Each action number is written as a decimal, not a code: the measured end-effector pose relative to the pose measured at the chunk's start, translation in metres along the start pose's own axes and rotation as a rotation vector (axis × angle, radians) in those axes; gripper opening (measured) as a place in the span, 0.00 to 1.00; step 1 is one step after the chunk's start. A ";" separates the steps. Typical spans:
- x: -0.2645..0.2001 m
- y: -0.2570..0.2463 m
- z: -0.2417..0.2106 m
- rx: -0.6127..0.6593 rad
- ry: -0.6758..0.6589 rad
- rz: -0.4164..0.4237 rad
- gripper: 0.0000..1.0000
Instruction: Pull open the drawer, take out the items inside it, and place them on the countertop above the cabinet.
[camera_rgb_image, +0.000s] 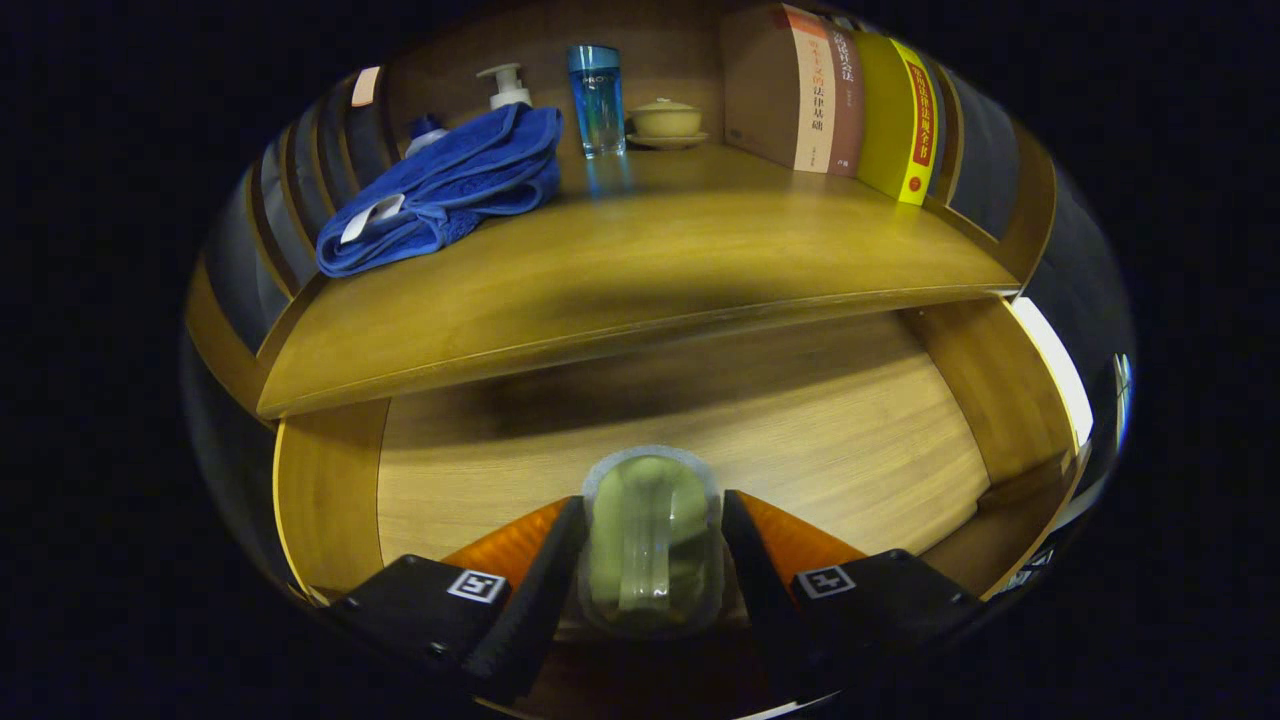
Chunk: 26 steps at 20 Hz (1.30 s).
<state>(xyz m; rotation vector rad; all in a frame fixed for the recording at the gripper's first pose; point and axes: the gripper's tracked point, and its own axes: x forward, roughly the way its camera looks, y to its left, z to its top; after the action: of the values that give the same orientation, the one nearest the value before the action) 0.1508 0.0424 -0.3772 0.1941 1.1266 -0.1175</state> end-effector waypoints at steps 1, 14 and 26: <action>0.002 0.001 -0.001 0.001 0.000 0.001 0.79; -0.037 -0.002 0.042 -0.065 -0.240 -0.019 0.25; -0.174 -0.016 0.130 -0.139 -0.684 -0.060 0.24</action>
<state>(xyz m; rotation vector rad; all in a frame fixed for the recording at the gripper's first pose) 0.1880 -0.0021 -0.1676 -0.0103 0.4552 -0.1439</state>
